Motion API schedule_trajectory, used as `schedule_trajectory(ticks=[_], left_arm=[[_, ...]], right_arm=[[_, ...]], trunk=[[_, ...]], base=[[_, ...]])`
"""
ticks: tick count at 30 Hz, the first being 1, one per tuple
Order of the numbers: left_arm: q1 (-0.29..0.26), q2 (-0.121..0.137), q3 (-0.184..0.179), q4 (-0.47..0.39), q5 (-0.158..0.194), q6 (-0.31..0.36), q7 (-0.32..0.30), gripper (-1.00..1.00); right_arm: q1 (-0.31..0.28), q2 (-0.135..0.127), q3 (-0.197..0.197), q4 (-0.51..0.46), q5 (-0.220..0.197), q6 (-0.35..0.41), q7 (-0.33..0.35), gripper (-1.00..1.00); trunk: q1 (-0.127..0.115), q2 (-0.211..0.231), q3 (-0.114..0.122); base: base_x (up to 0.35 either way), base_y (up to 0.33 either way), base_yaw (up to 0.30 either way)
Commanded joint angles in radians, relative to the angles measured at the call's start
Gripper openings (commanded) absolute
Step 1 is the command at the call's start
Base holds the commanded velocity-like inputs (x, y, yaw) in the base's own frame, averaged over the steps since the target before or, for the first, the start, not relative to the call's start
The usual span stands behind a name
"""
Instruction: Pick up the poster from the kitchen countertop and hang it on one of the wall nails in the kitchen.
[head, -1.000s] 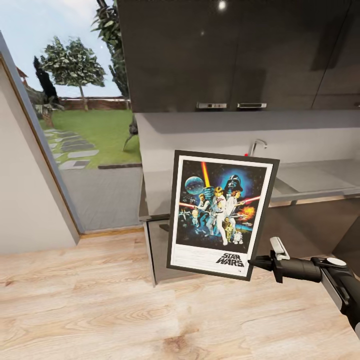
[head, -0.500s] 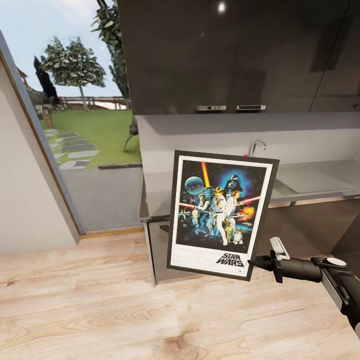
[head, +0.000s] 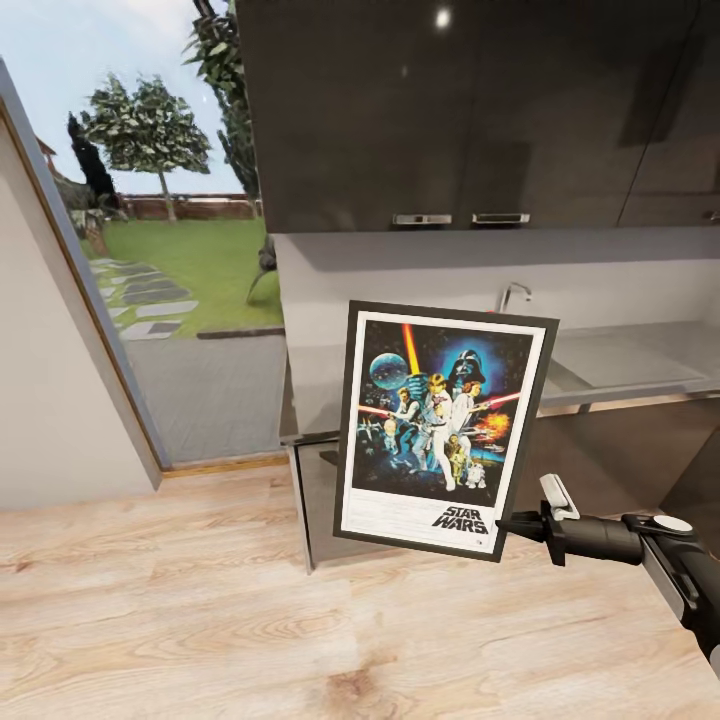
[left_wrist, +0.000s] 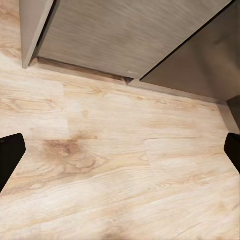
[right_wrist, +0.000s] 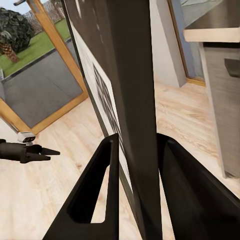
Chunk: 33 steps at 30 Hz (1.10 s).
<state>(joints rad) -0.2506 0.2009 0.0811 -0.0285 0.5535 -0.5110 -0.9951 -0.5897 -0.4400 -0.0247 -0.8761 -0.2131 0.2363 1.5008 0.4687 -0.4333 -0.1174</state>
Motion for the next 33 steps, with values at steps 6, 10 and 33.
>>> schedule_trajectory(ticks=[6, 10, 33], left_arm=[[-0.001, 0.0, 0.008, 0.001, -0.006, -0.004, -0.004, 1.0], [-0.001, 0.0, 0.008, 0.002, -0.006, -0.004, -0.004, 1.0], [-0.001, 0.0, 0.008, 0.002, -0.006, -0.004, -0.004, 1.0]], right_arm=[[-0.001, 0.0, 0.0, 0.0, -0.003, 0.015, 0.007, -1.0], [-0.001, 0.0, 0.0, 0.002, -0.004, 0.014, 0.008, -1.0], [-0.001, 0.0, 0.001, -0.003, -0.003, 0.011, 0.007, -1.0]], trunk=[[-0.019, 0.033, 0.014], [-0.019, 0.033, 0.014], [-0.019, 0.033, 0.013]], base=[[0.0, 0.0, 0.0], [0.0, 0.0, 0.0], [0.0, 0.013, 0.053]])
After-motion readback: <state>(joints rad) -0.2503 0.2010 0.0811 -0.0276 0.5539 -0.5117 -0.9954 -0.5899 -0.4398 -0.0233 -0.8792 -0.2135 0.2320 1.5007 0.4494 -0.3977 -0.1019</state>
